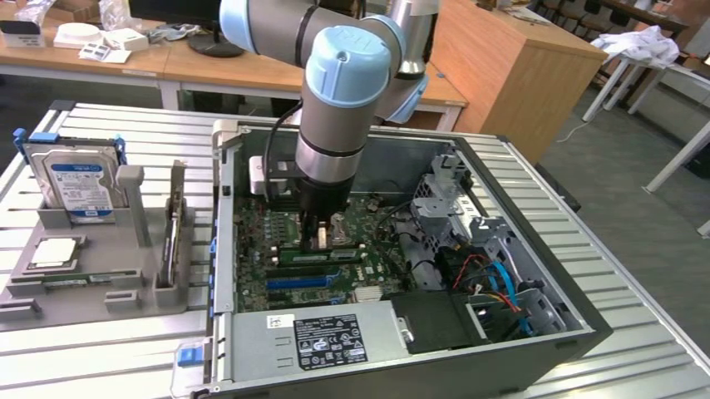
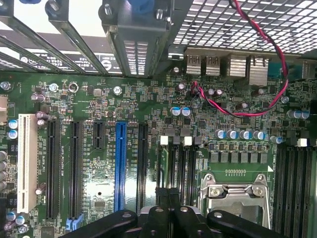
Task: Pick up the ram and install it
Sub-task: 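Press down the ram until it locks into place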
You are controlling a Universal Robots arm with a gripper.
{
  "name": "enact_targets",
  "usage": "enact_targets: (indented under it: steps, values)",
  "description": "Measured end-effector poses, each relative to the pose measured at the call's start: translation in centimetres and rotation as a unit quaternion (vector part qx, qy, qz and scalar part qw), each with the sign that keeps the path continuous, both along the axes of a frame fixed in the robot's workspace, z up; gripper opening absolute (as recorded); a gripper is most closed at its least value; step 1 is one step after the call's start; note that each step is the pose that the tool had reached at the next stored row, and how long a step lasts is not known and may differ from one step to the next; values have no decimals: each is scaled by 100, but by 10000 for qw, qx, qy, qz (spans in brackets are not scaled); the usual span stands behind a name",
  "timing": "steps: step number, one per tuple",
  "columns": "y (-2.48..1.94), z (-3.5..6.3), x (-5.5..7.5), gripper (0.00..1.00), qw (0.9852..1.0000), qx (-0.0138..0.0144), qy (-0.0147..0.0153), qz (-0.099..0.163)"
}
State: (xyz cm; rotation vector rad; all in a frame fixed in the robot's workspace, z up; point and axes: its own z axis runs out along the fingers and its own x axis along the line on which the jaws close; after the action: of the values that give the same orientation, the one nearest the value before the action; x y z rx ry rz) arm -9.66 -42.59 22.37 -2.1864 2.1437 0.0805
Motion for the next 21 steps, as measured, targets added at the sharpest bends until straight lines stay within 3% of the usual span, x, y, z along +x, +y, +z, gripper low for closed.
enact_targets:
  steps: [21]
  values:
    - [-2,-22,0,11,10000,8,-1,0]
